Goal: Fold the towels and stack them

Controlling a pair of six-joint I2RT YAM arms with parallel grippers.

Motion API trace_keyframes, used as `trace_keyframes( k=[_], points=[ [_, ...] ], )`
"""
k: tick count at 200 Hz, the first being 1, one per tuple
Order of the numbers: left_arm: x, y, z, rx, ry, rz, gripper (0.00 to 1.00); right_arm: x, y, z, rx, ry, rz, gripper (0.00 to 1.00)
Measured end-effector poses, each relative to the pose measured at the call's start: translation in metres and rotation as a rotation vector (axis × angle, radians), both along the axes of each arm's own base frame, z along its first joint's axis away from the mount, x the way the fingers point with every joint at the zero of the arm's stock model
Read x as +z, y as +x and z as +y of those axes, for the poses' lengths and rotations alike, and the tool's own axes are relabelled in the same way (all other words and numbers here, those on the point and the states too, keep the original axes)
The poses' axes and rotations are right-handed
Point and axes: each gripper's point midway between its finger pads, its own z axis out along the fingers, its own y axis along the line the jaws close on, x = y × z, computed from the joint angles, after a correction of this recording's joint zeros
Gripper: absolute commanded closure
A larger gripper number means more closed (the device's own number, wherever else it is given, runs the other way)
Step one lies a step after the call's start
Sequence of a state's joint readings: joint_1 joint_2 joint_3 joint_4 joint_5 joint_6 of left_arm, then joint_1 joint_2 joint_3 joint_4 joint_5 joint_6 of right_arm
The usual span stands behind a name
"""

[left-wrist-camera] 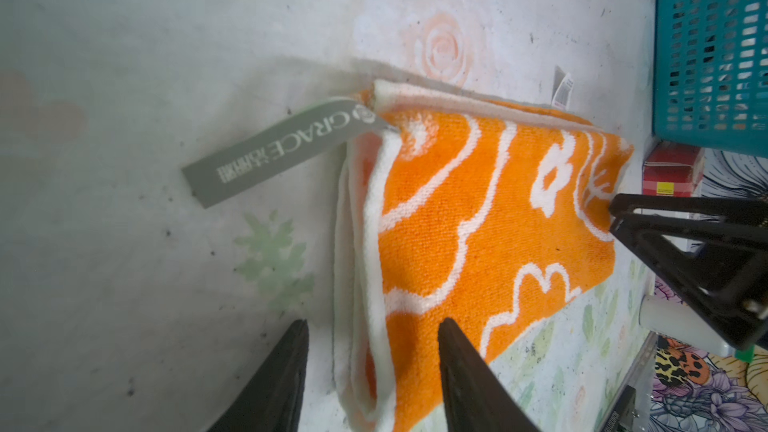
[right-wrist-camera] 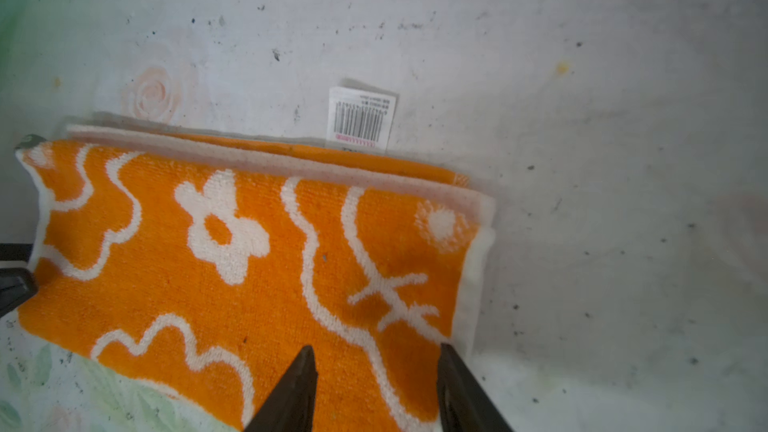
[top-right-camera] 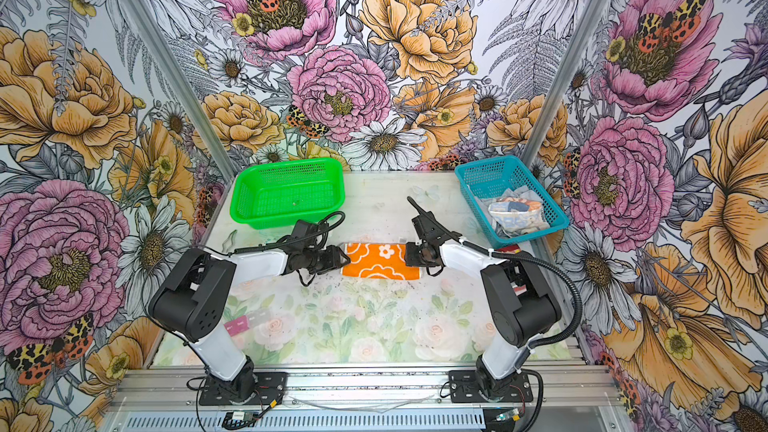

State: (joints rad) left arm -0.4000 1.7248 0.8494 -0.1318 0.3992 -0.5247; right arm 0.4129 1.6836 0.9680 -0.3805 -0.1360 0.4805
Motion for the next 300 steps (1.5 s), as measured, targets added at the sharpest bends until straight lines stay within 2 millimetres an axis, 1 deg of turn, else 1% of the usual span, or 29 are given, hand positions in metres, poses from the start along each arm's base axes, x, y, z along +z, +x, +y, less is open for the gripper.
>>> trace_keyframes(
  k=[28,61,113,149,165,194,200,221,233,238,244,254,265,271,288,300],
  points=[
    [0.0,0.003,-0.002,-0.009,-0.045,0.008,0.48,-0.009,-0.003,0.0,0.003,-0.004,0.027,0.51],
    [0.001,0.011,-0.003,-0.004,-0.1,0.005,0.48,-0.01,-0.003,0.001,0.004,-0.002,0.031,0.51],
    [-0.001,0.025,-0.017,-0.02,-0.182,-0.007,0.55,-0.011,-0.004,0.001,0.007,0.003,0.035,0.51],
    [-0.004,0.027,-0.026,-0.029,-0.195,-0.012,0.67,-0.011,-0.005,0.002,0.01,0.007,0.038,0.51],
    [-0.006,0.025,-0.028,-0.024,-0.19,-0.002,0.79,-0.011,-0.005,0.003,0.011,0.009,0.04,0.51],
    [-0.012,0.019,-0.025,-0.021,-0.16,0.027,0.95,-0.012,-0.005,0.003,0.013,0.011,0.042,0.51],
    [-0.012,0.018,-0.025,-0.019,-0.154,0.032,1.0,-0.012,-0.005,0.003,0.013,0.012,0.042,0.51],
    [-0.008,0.014,-0.022,-0.015,-0.123,0.047,1.0,-0.012,-0.006,0.004,0.02,0.017,0.043,0.49],
    [-0.001,0.013,-0.02,-0.015,-0.096,0.047,1.0,-0.01,-0.006,0.006,0.027,0.023,0.039,0.46],
    [0.003,0.013,-0.02,-0.016,-0.083,0.043,1.0,-0.008,-0.006,0.006,0.029,0.024,0.035,0.42],
    [0.008,0.015,-0.02,-0.015,-0.067,0.038,1.0,-0.006,-0.006,0.006,0.034,0.025,0.028,0.35],
    [0.021,0.023,-0.019,-0.014,-0.027,0.013,1.0,0.004,-0.005,0.006,0.041,0.03,0.005,0.21],
    [0.038,0.034,-0.02,-0.016,0.015,-0.026,1.0,0.02,-0.003,0.008,0.044,0.053,-0.034,0.07],
    [0.048,0.041,-0.021,-0.017,0.037,-0.048,1.0,0.03,-0.002,0.009,0.05,0.065,-0.059,0.02],
    [0.081,0.061,-0.023,-0.016,0.095,-0.12,1.0,0.061,-0.002,0.014,0.068,0.102,-0.137,0.01],
    [0.103,0.073,-0.024,-0.014,0.129,-0.168,1.0,0.08,-0.004,0.016,0.077,0.126,-0.185,0.01]
  ],
)
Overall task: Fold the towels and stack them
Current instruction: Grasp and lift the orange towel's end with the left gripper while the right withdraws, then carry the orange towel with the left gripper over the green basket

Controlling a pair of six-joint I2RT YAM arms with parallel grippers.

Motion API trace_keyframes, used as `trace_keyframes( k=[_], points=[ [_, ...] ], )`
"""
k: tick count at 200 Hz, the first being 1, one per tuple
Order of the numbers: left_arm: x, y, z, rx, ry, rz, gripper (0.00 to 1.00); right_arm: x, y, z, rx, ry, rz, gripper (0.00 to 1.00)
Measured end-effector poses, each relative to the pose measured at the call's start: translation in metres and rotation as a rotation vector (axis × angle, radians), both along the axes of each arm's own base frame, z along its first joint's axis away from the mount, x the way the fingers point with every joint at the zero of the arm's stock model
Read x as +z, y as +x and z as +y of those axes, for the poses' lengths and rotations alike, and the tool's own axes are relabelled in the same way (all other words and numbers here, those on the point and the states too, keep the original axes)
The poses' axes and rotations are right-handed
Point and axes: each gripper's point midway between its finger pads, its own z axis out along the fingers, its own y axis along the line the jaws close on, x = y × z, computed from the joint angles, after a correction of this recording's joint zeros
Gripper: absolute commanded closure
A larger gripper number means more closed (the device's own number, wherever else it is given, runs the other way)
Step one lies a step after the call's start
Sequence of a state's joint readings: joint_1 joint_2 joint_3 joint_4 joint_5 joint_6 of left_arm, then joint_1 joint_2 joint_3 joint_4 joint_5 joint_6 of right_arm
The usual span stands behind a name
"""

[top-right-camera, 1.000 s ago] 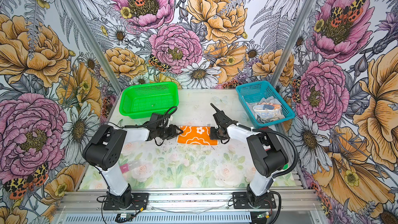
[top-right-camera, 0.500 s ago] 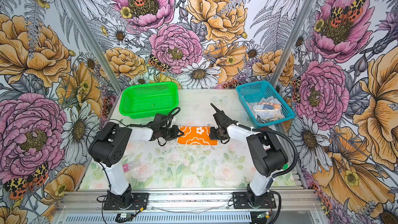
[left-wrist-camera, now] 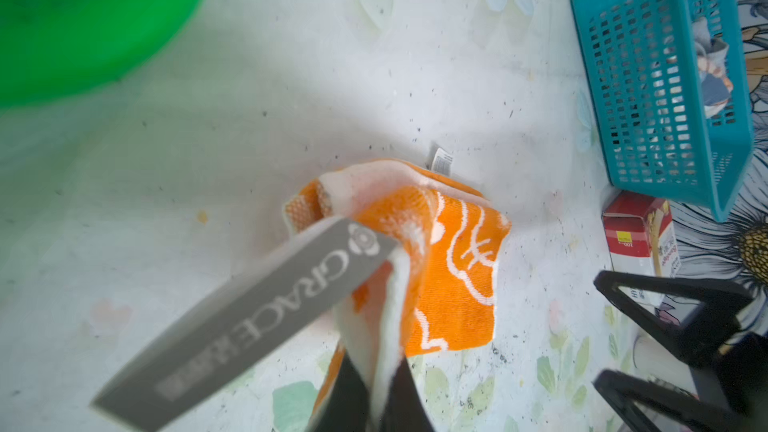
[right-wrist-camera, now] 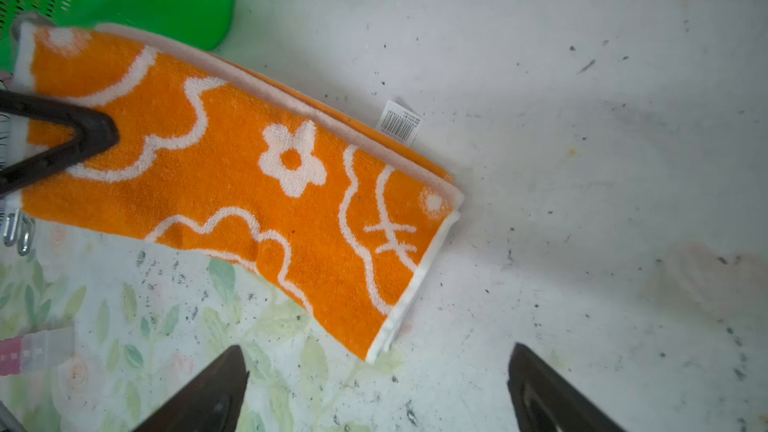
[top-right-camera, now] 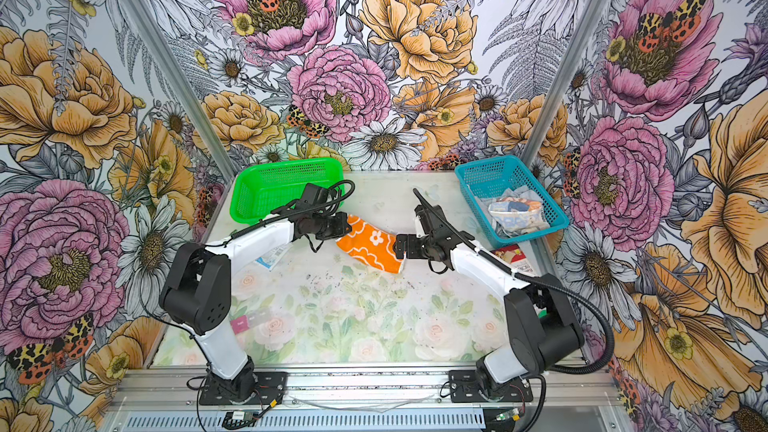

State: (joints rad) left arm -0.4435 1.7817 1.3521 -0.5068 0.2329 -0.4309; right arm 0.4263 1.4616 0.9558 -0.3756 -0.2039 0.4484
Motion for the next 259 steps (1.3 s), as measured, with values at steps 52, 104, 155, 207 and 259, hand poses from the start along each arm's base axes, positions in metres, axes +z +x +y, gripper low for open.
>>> trace_keyframes(
  k=[52,104,155,207,259],
  points=[
    [0.022,0.051,-0.008,0.002,0.172,-0.069,1.0,0.016,-0.034,0.008,0.043,0.052,-0.043,0.01],
    [0.029,0.094,-0.009,0.01,0.343,-0.095,1.0,-0.006,-0.061,-0.002,0.043,0.049,0.009,0.01],
    [0.088,0.142,0.002,0.052,0.391,-0.242,1.0,0.007,-0.075,0.003,0.076,0.117,-0.041,0.01],
    [0.104,0.163,0.071,0.162,0.444,-0.25,1.0,0.016,-0.078,0.009,0.087,0.156,-0.069,0.01],
    [0.097,0.166,0.123,0.225,0.504,-0.195,1.0,0.015,-0.081,0.012,0.085,0.166,-0.054,0.01]
  ],
)
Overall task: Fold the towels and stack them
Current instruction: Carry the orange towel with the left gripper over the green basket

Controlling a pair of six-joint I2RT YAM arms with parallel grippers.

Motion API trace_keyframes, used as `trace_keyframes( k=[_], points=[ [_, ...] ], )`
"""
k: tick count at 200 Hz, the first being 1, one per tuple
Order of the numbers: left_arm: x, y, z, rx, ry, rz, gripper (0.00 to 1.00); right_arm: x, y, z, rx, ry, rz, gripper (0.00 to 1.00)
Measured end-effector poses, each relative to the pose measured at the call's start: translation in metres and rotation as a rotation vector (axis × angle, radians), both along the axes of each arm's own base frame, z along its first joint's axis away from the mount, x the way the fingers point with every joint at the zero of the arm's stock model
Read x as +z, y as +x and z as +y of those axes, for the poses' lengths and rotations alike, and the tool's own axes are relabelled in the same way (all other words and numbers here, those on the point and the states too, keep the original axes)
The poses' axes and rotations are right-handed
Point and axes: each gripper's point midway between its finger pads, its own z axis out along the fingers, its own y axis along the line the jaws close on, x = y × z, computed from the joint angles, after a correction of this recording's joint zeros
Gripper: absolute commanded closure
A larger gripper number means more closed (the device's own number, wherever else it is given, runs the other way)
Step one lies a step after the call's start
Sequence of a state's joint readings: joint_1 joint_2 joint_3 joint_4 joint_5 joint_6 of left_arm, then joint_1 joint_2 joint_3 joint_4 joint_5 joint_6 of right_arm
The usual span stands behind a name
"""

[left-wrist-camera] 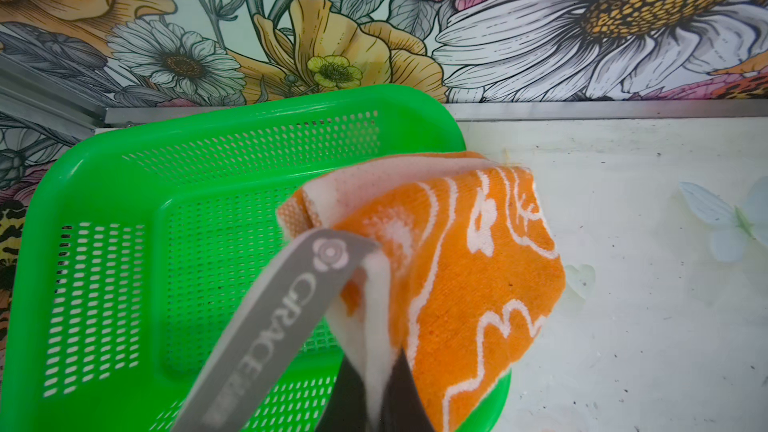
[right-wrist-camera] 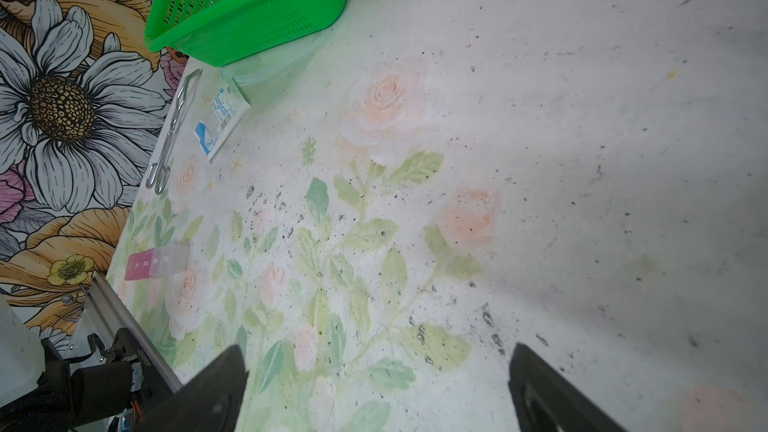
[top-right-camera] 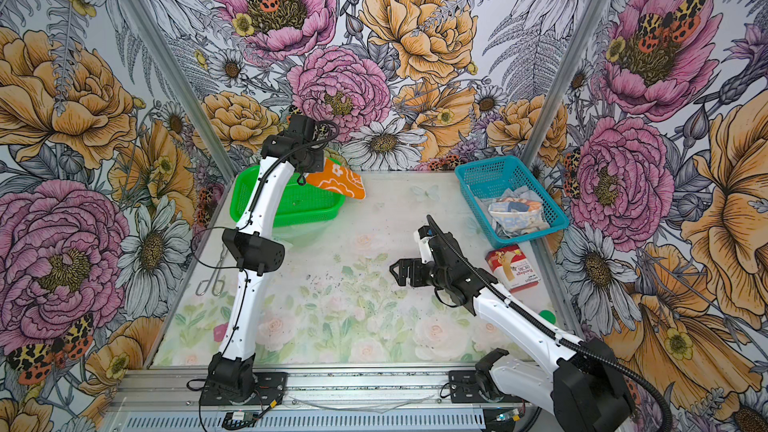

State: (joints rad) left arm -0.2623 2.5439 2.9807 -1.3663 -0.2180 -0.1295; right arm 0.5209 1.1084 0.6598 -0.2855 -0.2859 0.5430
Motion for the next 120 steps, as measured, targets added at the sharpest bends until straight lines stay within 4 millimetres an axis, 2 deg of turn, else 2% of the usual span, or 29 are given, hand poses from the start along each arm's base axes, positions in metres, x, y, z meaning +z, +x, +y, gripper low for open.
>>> trace_keyframes(
  k=[33,61,90,120],
  points=[
    [-0.004,0.003,0.023,0.03,0.014,0.012,1.0,0.0,-0.003,0.004,0.005,0.007,0.009,0.01],
    [-0.015,0.007,0.062,0.082,0.031,0.045,1.0,-0.003,-0.003,0.005,0.005,0.002,0.02,0.01],
    [-0.016,0.009,0.1,0.142,0.034,0.05,1.0,-0.016,-0.003,0.008,0.012,-0.021,0.056,0.01],
    [-0.02,0.01,0.122,0.166,0.046,0.06,1.0,-0.017,0.001,0.018,0.026,-0.029,0.071,0.01]
  ],
)
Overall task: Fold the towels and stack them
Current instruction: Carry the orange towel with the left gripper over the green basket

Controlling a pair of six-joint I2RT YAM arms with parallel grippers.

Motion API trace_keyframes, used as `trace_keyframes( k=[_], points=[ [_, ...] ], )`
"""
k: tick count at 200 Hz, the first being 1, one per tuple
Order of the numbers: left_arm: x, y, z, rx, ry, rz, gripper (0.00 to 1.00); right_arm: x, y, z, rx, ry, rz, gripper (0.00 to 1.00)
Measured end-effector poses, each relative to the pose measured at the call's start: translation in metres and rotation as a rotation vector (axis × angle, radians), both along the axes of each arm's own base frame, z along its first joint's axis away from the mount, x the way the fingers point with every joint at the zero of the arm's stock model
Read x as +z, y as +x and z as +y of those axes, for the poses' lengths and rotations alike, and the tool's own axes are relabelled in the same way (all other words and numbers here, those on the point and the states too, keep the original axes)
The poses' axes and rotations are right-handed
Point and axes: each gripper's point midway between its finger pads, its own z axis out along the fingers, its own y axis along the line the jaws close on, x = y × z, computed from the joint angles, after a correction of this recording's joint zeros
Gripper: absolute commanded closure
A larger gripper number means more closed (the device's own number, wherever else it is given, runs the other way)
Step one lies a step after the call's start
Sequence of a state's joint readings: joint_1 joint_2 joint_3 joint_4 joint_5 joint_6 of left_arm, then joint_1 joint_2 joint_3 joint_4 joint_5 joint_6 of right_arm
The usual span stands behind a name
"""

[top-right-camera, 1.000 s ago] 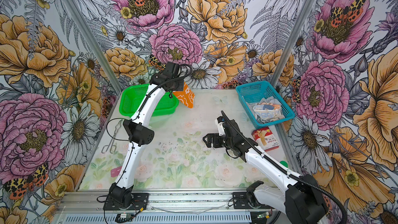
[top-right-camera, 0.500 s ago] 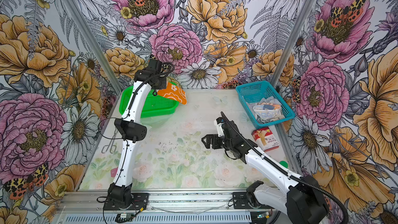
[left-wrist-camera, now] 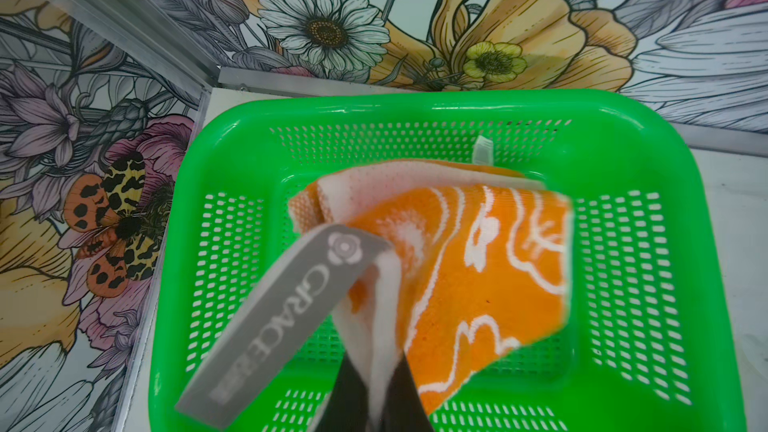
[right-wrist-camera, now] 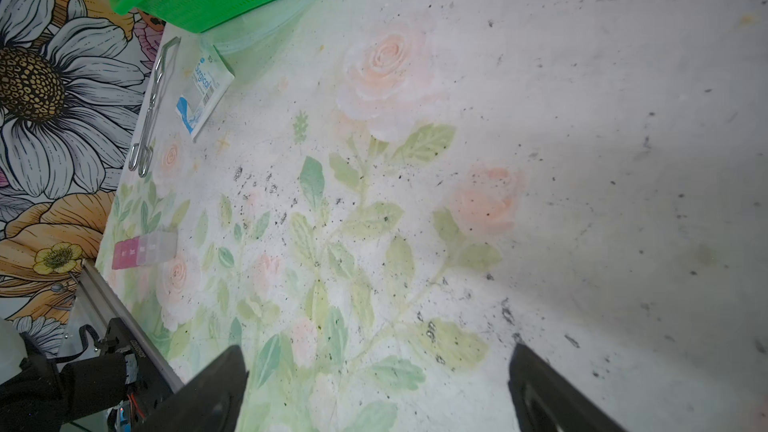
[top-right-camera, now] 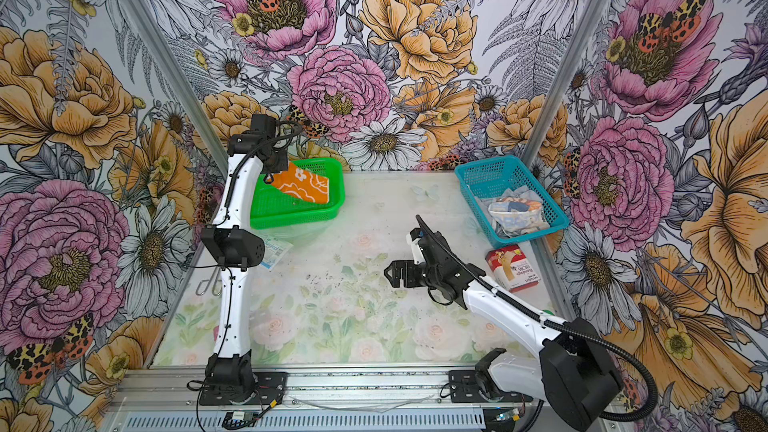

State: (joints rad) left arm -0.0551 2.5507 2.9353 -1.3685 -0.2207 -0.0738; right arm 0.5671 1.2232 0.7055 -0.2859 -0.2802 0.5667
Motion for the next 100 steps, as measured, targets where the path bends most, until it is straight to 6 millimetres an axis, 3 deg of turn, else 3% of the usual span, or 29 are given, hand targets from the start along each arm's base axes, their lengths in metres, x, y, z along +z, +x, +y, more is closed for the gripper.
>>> trace_keyframes(
  k=[26,69,83,100],
  points=[
    [-0.021,0.003,0.01,0.012,0.007,0.037,1.0,0.006,0.006,0.01,0.012,0.002,-0.009,0.01],
    [-0.095,0.003,0.039,0.075,0.053,0.184,1.0,-0.005,0.007,0.022,0.039,-0.019,0.017,0.0],
    [-0.104,0.0,0.042,0.082,0.053,0.208,1.0,-0.007,0.008,0.024,0.041,-0.024,0.022,0.01],
    [-0.099,0.0,0.038,0.075,0.05,0.199,1.0,-0.008,0.01,0.026,0.042,-0.027,0.024,0.0]
  ],
)
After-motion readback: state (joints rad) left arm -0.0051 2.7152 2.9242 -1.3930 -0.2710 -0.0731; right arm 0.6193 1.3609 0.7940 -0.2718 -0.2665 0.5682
